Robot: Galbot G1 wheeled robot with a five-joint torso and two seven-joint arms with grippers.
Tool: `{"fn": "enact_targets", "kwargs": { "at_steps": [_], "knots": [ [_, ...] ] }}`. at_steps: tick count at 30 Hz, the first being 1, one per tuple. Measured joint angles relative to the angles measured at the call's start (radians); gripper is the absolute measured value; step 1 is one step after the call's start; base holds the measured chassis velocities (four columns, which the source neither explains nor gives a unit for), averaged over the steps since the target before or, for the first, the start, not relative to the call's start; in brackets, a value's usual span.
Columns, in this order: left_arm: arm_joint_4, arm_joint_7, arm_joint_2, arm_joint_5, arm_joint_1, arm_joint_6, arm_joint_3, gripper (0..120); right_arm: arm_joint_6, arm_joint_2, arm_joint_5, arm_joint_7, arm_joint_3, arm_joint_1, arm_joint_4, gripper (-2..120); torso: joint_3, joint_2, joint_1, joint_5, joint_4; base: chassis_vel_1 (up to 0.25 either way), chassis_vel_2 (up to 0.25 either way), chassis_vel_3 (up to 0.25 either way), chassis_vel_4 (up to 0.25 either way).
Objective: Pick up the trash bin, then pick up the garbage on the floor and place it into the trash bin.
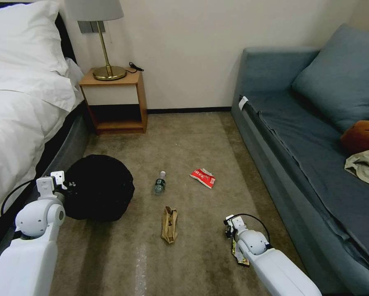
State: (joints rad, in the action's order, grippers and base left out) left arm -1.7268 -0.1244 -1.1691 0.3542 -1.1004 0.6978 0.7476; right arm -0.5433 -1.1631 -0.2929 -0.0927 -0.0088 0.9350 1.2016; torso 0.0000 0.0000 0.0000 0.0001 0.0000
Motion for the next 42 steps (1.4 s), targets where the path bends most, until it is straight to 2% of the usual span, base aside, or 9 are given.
{"fn": "enact_targets", "kwargs": {
  "at_steps": [7,9,12,14,16,18,20,24,42],
  "knots": [
    [0.019,0.016,-0.011,-0.010,0.005,-0.012,0.006,2,-0.010,0.011,-0.024,-0.004,-0.013,-0.009,-0.003,33,0.000,0.000,0.000,-0.0001,0.0000,0.000,0.000,0.000,0.000],
    [0.023,0.025,-0.012,-0.010,0.002,-0.017,0.009,2,-0.010,0.000,-0.024,-0.006,-0.022,-0.013,-0.016,45,0.000,0.000,0.000,-0.0001,0.0000,0.000,0.000,0.000,0.000],
    [0.025,0.027,-0.012,-0.010,0.002,-0.018,0.009,2,-0.010,-0.006,-0.024,-0.009,-0.024,-0.013,-0.020,50,0.000,0.000,0.000,0.0000,0.0000,0.000,0.000,0.000,0.000],
    [0.032,0.030,-0.009,-0.009,0.001,-0.019,0.009,2,-0.011,-0.015,-0.022,-0.017,-0.028,-0.019,-0.037,65,0.000,0.000,0.000,0.0000,0.0001,0.000,0.000,0.000,0.000],
    [0.033,0.030,-0.006,-0.009,0.001,-0.019,0.008,2,-0.010,-0.015,-0.022,-0.018,-0.027,-0.023,-0.044,70,0.000,0.000,0.000,0.0000,0.0001,0.000,0.000,0.000,0.000],
    [0.032,0.030,-0.005,-0.009,0.002,-0.019,0.007,2,-0.009,-0.011,-0.023,-0.018,-0.022,-0.026,-0.049,73,0.000,0.000,0.000,0.0002,0.0001,0.000,0.000,0.000,0.000],
    [0.032,0.030,-0.003,-0.009,0.003,-0.019,0.003,2,-0.007,0.010,-0.031,-0.019,-0.008,-0.028,-0.052,86,0.000,0.000,0.000,-0.0002,0.0002,0.000,0.000,0.000,0.000],
    [0.032,0.031,-0.003,-0.008,0.006,-0.019,-0.002,2,-0.006,0.032,-0.043,-0.019,0.006,-0.024,-0.051,97,0.000,0.000,0.000,-0.0002,-0.0001,0.000,0.000,0.000,0.000],
    [0.052,0.036,-0.005,0.000,0.018,-0.014,-0.033,2,0.004,0.033,-0.049,-0.001,0.028,-0.010,-0.081,100,0.000,0.000,0.000,-0.0001,0.0001,0.000,0.000,0.000,0.000]
  ]
}}
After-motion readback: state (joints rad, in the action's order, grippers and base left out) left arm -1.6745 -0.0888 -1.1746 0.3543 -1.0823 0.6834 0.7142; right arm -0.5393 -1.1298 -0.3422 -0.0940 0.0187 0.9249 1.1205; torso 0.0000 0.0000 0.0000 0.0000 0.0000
